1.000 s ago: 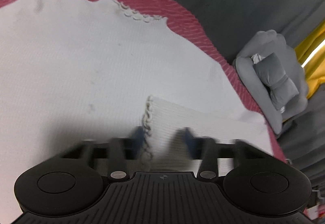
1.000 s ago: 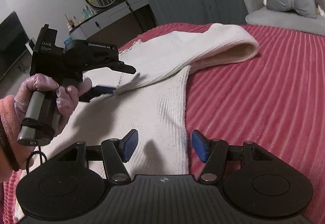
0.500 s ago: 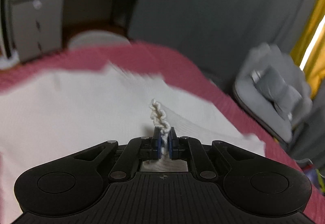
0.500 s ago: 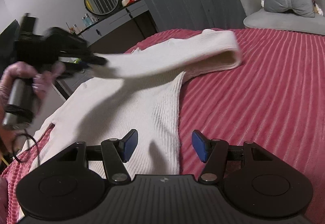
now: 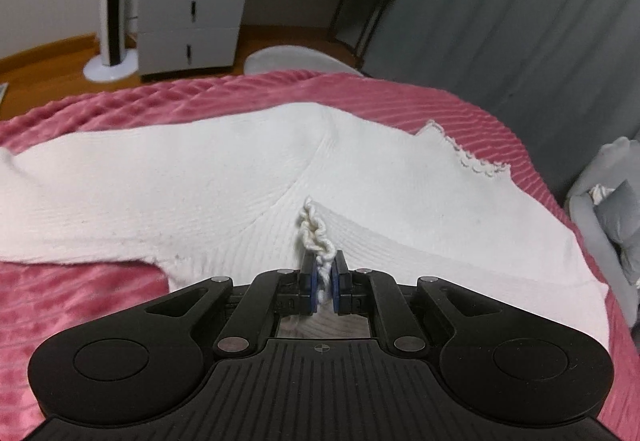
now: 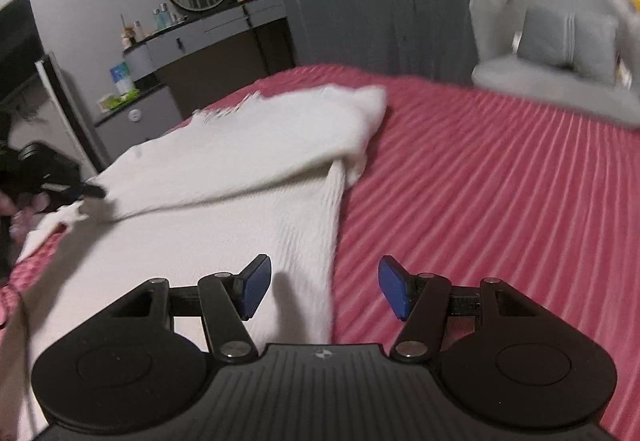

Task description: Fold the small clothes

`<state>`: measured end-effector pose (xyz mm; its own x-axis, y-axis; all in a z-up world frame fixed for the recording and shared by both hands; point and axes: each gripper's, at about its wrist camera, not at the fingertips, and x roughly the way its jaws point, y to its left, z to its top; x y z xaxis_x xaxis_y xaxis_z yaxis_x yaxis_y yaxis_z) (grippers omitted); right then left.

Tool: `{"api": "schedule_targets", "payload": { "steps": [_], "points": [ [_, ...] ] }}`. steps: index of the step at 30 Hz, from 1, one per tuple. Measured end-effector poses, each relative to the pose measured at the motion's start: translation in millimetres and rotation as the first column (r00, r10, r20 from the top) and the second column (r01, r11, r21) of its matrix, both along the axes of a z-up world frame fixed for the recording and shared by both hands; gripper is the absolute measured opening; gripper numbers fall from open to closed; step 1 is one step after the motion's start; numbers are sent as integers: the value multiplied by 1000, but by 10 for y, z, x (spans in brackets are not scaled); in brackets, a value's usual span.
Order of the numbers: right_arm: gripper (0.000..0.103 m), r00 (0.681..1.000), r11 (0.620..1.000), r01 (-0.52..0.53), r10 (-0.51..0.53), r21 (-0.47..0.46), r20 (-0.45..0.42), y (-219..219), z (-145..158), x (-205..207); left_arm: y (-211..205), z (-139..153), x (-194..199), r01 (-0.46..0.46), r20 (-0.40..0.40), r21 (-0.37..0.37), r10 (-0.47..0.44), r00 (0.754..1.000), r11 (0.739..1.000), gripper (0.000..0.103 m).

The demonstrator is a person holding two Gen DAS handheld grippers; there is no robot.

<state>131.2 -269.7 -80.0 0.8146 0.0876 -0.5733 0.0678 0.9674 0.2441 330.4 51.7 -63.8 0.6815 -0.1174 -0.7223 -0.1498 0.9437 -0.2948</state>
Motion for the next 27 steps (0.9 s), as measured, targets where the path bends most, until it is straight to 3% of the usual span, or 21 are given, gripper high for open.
{"api": "schedule_targets", "payload": {
  "steps": [5,10,13,16,18,21,24,27],
  "points": [
    [63,999,991,7,-1,-130,45,111,154,362,31,115,17,23,48,-16,-22,999,1000,9],
    [63,1000,954,-15,20,-300,13,346,133,826,73,243,50,25,104,-7,-24,994,1000,9],
    [62,1000,933,1,-5,-360,-8,361,86,985,125,205,75,16,101,29,-19,995,999,9],
    [62,1000,905,19,-23,-425,-4,339,20,1046,197,101,115,2,77,11,-2,997,1000,9],
    [62,999,901,25,-39,-434,-23,285,-22,1060,227,53,113,-3,74,-4,3,997,1000,9],
    [62,998,927,34,-53,-375,-42,232,5,990,218,28,110,2,83,17,-3,997,1000,9],
    [64,996,908,43,-71,-417,-52,217,-62,995,225,-17,125,7,59,23,-9,998,1000,9],
    [64,994,894,50,-88,-445,-66,241,-24,994,212,-49,66,30,50,75,-34,998,997,16]
  ]
}}
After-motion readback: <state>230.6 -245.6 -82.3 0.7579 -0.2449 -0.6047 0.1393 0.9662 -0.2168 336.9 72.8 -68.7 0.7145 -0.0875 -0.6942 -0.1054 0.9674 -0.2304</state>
